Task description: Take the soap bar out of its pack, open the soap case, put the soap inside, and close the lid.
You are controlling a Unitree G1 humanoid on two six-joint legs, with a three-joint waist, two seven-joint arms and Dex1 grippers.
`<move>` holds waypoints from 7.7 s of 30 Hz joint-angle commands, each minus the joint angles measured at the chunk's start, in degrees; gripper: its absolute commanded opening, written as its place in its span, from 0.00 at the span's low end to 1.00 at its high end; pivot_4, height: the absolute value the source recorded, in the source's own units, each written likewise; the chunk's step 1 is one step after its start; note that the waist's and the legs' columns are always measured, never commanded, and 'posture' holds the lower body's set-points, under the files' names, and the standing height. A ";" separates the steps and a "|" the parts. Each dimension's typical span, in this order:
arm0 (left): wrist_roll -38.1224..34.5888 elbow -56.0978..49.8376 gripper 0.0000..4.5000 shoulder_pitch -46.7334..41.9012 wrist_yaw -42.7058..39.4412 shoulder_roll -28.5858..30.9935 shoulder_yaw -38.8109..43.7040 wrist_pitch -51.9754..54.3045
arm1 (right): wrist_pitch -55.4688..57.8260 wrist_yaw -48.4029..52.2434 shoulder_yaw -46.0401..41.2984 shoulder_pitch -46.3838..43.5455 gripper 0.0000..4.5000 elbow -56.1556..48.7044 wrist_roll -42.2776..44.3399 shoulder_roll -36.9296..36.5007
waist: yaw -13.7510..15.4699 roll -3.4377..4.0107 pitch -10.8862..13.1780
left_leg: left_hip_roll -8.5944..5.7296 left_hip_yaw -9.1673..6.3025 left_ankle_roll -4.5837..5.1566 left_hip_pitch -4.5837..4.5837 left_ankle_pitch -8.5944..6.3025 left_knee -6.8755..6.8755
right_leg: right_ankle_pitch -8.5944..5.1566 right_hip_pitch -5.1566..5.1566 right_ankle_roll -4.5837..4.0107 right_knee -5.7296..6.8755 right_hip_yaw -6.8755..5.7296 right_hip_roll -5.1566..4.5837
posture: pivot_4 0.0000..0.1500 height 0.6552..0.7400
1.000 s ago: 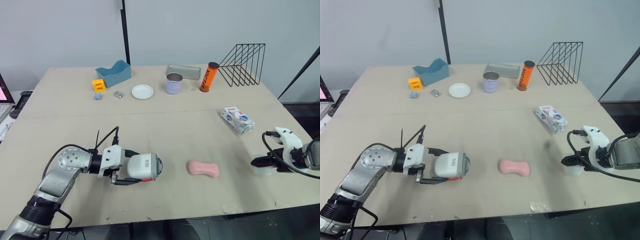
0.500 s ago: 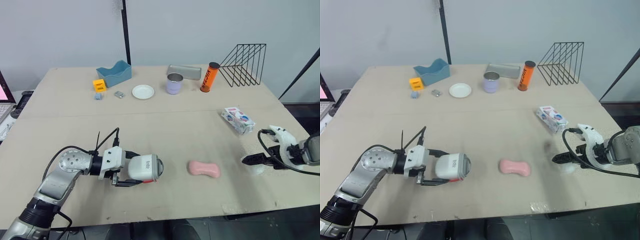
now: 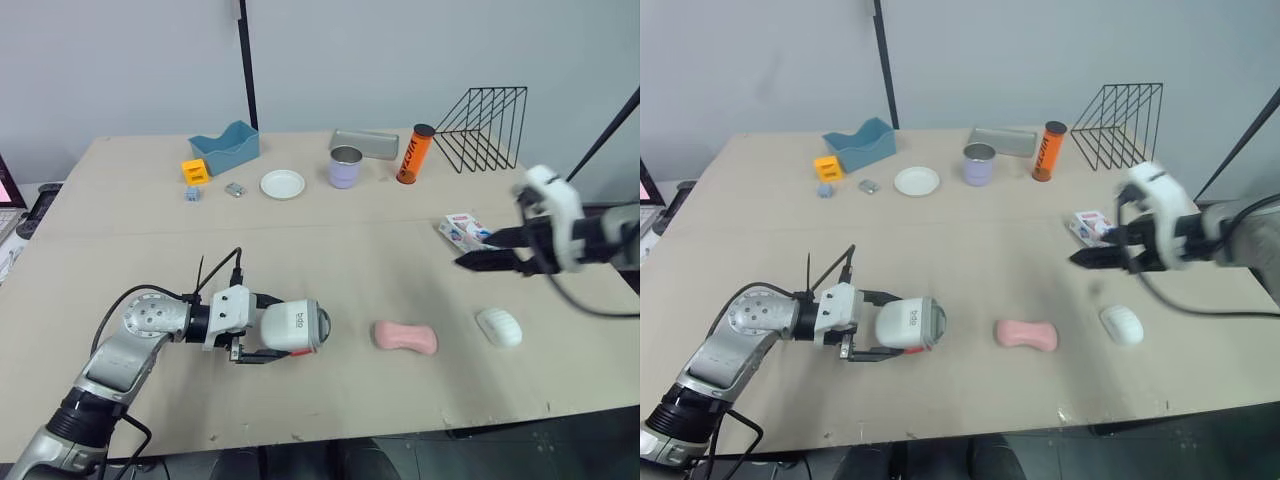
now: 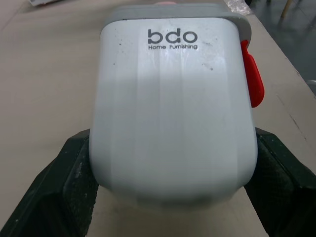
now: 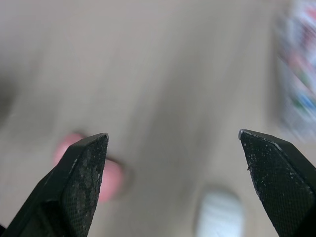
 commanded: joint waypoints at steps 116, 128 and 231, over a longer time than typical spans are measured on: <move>4.79 7.03 1.00 3.85 -7.88 15.19 5.77 -0.86 | -42.48 19.35 -0.53 14.60 1.00 -6.86 -11.82 23.52 | 0.20 -0.05 0.02 | -0.09 -0.09 -0.03 -0.07 -0.03 0.70 | 0.12 0.20 -0.53 0.49 -0.21 0.03 | 1.00 0.99; 0.51 3.94 1.00 4.40 -7.63 16.87 8.97 3.96 | -42.94 19.54 0.02 14.16 1.00 -6.25 -12.86 24.35 | 0.20 -0.05 0.02 | -0.08 -0.08 -0.03 -0.07 -0.03 0.70 | 0.13 0.19 -0.52 0.49 -0.22 0.03 | 1.00 0.99; -10.09 -15.19 1.00 3.14 6.15 3.71 4.00 15.85 | -32.43 15.26 11.18 15.67 0.64 -0.27 -37.35 12.22 | 0.20 -0.08 0.01 | -0.22 -0.31 -0.08 -0.01 -0.09 0.82 | 0.01 0.34 -0.23 0.52 -0.03 0.06 | 1.00 0.99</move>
